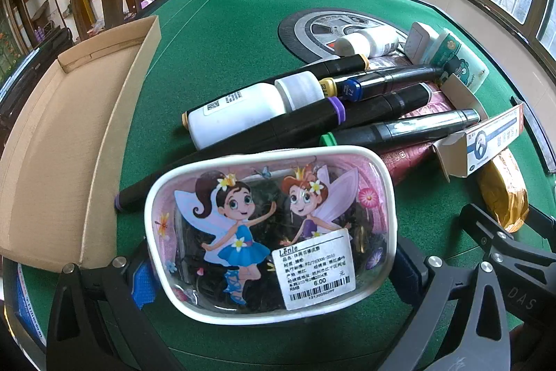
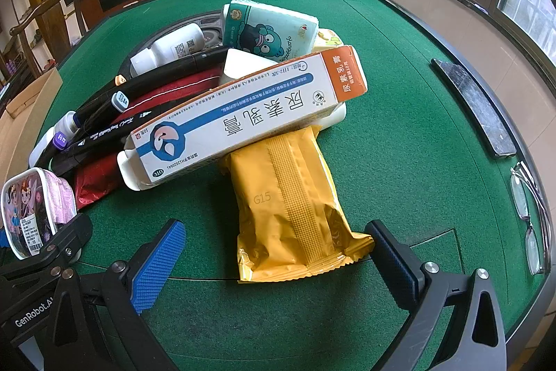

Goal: Organize objects
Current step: 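Reach the right tool to the yellow snack packet and grasp it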

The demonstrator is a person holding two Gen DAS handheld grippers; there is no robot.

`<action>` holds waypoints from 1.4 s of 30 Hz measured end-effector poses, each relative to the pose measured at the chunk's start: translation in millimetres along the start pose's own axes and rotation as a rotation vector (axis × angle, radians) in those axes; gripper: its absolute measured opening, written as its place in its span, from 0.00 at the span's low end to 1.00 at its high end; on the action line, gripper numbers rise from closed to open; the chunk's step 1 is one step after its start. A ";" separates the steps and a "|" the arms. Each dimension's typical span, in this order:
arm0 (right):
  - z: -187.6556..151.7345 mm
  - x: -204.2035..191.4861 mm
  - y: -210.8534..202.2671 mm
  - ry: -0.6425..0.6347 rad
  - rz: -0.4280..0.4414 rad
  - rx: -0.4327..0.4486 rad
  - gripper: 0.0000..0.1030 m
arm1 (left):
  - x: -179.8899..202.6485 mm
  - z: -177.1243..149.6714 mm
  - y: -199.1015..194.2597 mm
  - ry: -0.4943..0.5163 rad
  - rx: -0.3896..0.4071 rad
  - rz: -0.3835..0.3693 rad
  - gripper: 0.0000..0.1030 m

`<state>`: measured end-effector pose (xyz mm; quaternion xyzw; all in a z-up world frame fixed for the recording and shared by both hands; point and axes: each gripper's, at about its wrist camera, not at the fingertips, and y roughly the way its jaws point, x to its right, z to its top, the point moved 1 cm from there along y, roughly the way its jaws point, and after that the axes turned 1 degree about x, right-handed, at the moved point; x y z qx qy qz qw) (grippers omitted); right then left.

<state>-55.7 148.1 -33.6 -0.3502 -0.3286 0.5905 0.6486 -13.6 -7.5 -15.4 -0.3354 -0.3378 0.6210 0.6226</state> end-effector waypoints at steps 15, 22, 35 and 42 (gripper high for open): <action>7.4 5.0 -2.0 -0.173 0.116 -0.140 1.00 | -0.8 -0.1 0.1 0.001 0.000 0.000 1.00; 1.1 61.9 -22.6 -0.084 0.353 -0.207 1.00 | -5.9 10.2 2.9 0.064 -0.072 -0.038 1.00; 31.5 47.8 -27.6 -0.214 0.339 -0.114 0.99 | -12.8 -13.6 -42.6 0.099 -0.050 -0.170 1.00; 32.4 32.4 -11.0 -0.244 0.262 -0.137 1.00 | -16.2 -11.0 -40.1 0.122 -0.087 -0.240 1.00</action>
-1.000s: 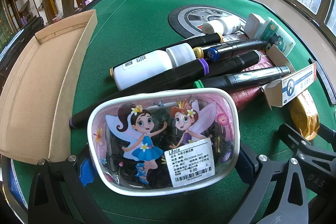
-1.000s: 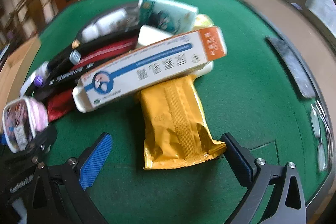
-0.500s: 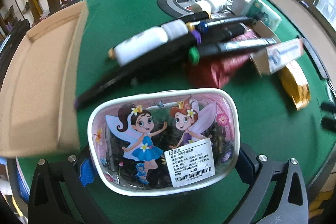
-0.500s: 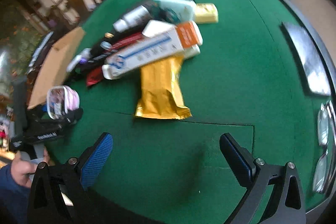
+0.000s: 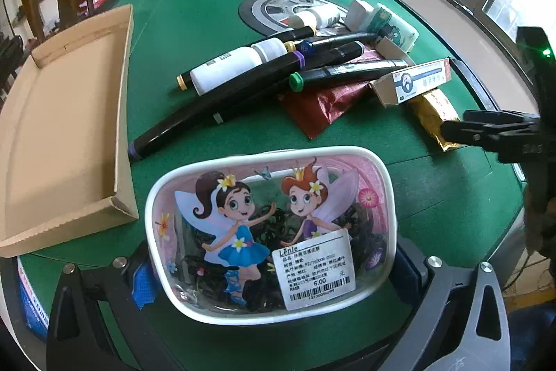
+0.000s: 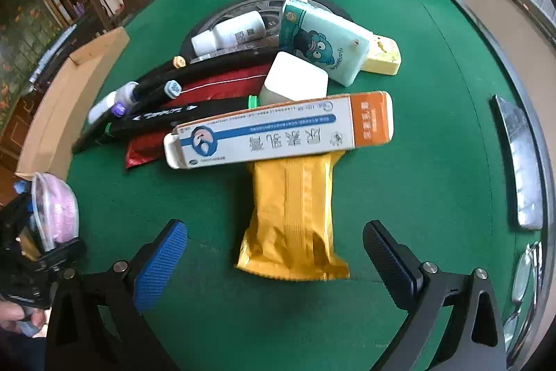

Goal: Organize objects
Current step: 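Reach the right tool to the yellow snack packet and grasp it, then carry the yellow packet with the right tool while the left tool carries the pink pouch to the cardboard tray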

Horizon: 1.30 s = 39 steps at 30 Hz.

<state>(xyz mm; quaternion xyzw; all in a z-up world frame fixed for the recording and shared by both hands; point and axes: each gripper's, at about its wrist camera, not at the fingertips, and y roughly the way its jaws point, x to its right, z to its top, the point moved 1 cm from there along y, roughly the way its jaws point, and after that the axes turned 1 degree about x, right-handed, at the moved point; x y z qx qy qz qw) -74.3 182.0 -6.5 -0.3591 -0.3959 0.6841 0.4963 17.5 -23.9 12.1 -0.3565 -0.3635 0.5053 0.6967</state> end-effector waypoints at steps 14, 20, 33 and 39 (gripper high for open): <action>1.3 8.7 10.1 0.048 -0.052 -0.013 0.47 | 1.4 5.1 -9.6 0.015 0.027 -0.040 1.00; -19.7 19.7 -7.5 0.135 0.061 -0.019 0.47 | 0.6 10.2 -14.5 0.003 0.048 -0.075 1.00; -46.1 23.0 -33.6 0.196 0.170 -0.011 0.47 | 0.5 28.0 -46.3 -0.026 0.133 -0.159 1.00; -45.9 20.0 -37.5 0.186 0.168 -0.010 0.47 | -9.1 37.8 -77.5 -0.018 0.198 -0.182 1.00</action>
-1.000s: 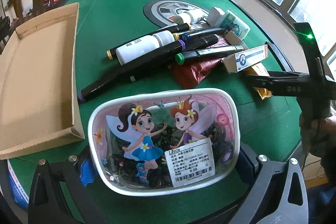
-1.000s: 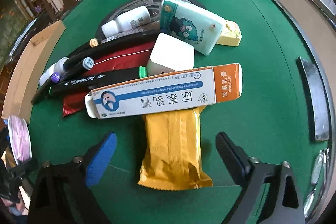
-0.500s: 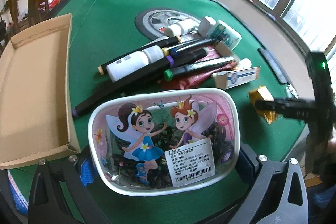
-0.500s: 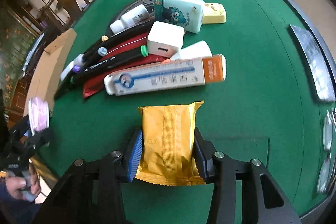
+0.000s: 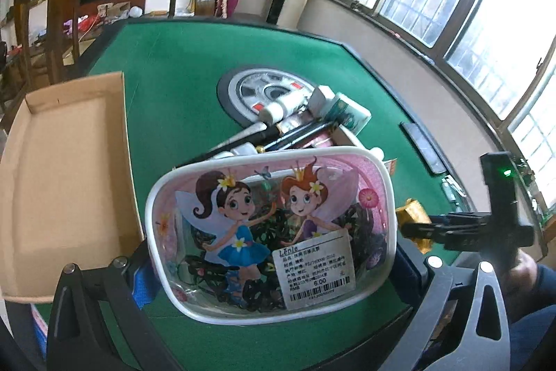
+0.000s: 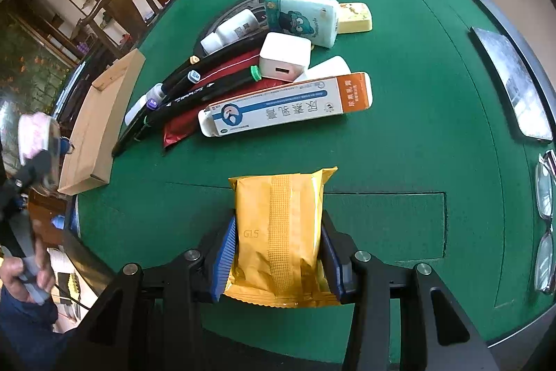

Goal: Organize objects
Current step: 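Carry the yellow packet with the right tool while the left tool carries the pink pouch to the cardboard tray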

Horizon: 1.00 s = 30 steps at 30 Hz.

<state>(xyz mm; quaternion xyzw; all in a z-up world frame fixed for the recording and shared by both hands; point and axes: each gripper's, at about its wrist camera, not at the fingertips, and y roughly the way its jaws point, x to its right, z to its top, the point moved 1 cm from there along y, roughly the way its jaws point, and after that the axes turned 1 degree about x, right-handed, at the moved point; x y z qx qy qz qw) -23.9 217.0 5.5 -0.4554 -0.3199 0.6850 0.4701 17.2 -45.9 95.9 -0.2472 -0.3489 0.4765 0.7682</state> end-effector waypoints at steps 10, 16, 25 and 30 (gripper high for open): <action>14.7 -35.9 -9.6 -0.071 0.052 0.018 0.47 | -28.2 9.4 -42.8 -0.089 0.048 -0.081 1.00; 42.9 -100.4 -31.2 -0.196 0.169 0.043 0.47 | -47.8 5.9 -56.2 -0.071 0.059 0.002 1.00; 76.6 -241.1 -47.0 -0.490 0.305 0.081 0.48 | -75.8 8.8 -63.7 0.002 0.043 0.148 1.00; 89.0 -295.0 -29.7 -0.562 0.326 0.055 0.48 | -101.2 10.2 -71.7 0.030 0.029 0.196 1.00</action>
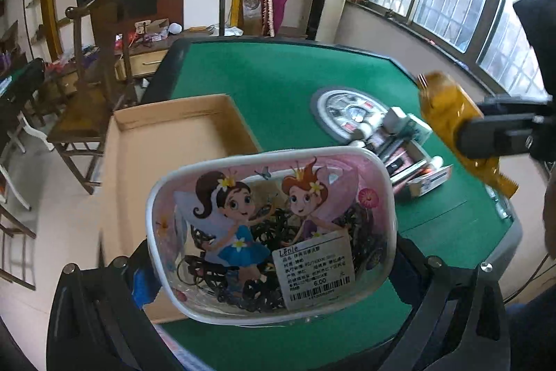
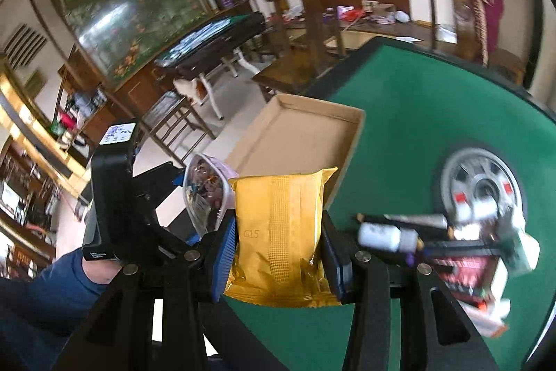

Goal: Organize objects
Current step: 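Carry the yellow packet with the right tool while the left tool carries the pink pouch to the cardboard tray, then lower the yellow packet into the tray with the right tool while the left tool sets the pouch inside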

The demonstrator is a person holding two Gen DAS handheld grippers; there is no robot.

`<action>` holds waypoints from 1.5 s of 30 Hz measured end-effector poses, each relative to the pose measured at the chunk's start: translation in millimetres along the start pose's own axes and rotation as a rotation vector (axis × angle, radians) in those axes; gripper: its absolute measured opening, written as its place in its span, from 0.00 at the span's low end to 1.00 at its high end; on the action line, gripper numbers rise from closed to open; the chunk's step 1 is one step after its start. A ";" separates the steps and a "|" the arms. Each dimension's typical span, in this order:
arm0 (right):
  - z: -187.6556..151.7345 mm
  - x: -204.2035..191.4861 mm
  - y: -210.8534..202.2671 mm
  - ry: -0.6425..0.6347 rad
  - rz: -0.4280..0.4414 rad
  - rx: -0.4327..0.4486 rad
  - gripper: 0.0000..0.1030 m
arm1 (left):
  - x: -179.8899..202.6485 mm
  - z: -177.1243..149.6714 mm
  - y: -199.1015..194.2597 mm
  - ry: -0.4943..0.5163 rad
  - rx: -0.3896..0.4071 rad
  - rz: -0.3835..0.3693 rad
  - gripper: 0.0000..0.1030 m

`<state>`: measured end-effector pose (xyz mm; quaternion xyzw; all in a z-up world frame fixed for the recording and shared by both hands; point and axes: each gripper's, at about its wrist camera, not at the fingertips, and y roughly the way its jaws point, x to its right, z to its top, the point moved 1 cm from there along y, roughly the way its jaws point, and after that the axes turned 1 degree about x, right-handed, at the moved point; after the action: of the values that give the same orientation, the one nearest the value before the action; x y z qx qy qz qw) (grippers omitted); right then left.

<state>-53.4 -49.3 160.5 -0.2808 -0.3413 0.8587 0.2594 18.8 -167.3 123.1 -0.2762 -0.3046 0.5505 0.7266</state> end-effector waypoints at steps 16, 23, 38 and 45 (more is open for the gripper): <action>64.3 -25.8 123.9 -0.080 0.000 -0.137 0.48 | -99.5 24.6 42.7 0.031 -0.073 0.017 1.00; 83.4 2.2 162.6 -0.051 -0.019 -0.217 0.48 | -115.8 37.9 66.9 0.079 -0.080 -0.023 1.00; 93.6 40.2 220.2 0.029 -0.077 -0.291 0.48 | -133.9 34.7 117.8 0.070 -0.164 0.000 1.00; 94.3 53.4 234.0 0.083 -0.103 -0.299 0.48 | -138.4 36.9 117.1 0.055 -0.159 -0.016 1.00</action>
<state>-212.8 -204.8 30.4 -0.3337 -0.4682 0.7716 0.2722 -111.6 -270.6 42.0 -0.3456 -0.3291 0.5111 0.7149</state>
